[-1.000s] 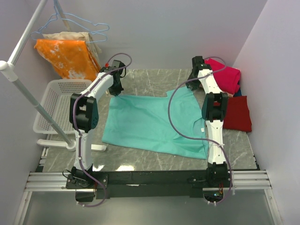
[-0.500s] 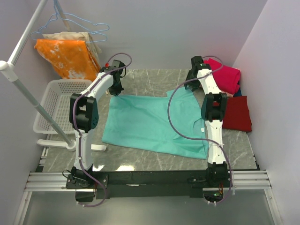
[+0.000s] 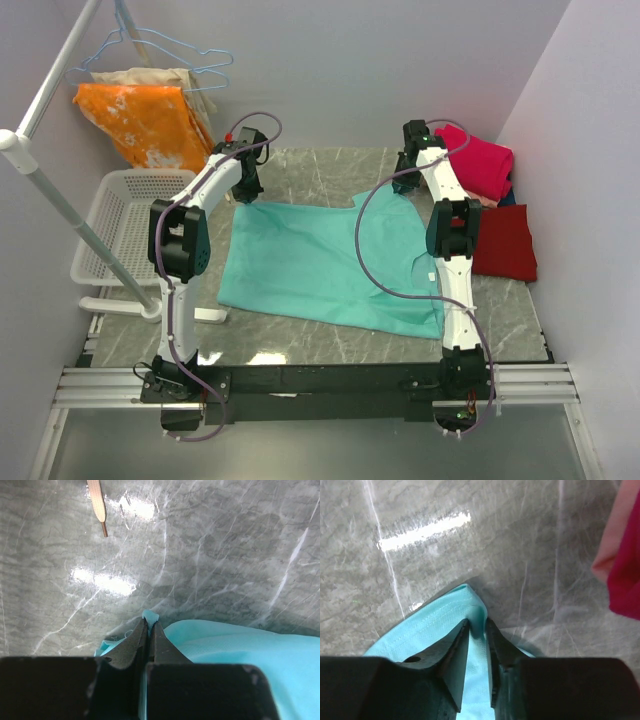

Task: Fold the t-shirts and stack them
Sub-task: Fold the tshirt

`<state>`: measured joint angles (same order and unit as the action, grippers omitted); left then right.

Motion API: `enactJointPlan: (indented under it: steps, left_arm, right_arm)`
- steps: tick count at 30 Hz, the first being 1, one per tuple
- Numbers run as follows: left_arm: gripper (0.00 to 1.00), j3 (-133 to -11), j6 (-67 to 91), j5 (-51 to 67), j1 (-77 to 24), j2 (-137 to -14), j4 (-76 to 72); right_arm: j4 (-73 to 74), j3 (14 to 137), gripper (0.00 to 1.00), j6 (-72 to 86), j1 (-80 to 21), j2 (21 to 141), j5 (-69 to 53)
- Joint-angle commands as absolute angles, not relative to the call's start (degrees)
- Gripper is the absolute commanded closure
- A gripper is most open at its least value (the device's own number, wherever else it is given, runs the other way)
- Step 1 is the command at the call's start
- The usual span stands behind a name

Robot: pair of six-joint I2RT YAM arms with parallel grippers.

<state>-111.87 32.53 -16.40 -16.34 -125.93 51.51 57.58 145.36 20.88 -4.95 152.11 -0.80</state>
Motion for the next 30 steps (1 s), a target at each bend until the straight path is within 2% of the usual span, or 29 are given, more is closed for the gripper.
enactJointPlan:
  steps: [1, 3, 4, 11, 23, 30]
  left_arm:
    - [0.98, -114.4, 31.6, -17.4, -16.5, -123.6, 50.9]
    - [0.98, -114.3, 31.6, -17.5, -16.4, -123.6, 50.7]
    - [0.98, -114.1, 31.7, -17.6, -16.5, -123.6, 50.6]
    - [0.99, -113.3, 32.3, -19.8, -16.4, -123.3, 51.0]
    - [0.99, -113.2, 32.2, -21.4, -16.3, -121.9, 50.2]
    - [0.94, -113.5, 32.8, -21.8, -16.3, -121.9, 50.1]
  right_arm:
    - [59.6, 146.1, 0.86, 20.3, -5.5, 152.5, -1.0]
    - [60.2, 146.0, 0.99, 20.1, -5.5, 152.6, -0.1]
    - [60.5, 146.0, 1.00, 20.2, -5.5, 152.4, -0.1]
    - [58.1, 141.8, 1.00, 21.6, -5.1, 147.0, 4.8]
    - [54.1, 133.2, 1.00, 23.1, -3.5, 130.1, 7.2]
    - [52.0, 126.0, 1.00, 22.9, -3.4, 120.9, 6.9]
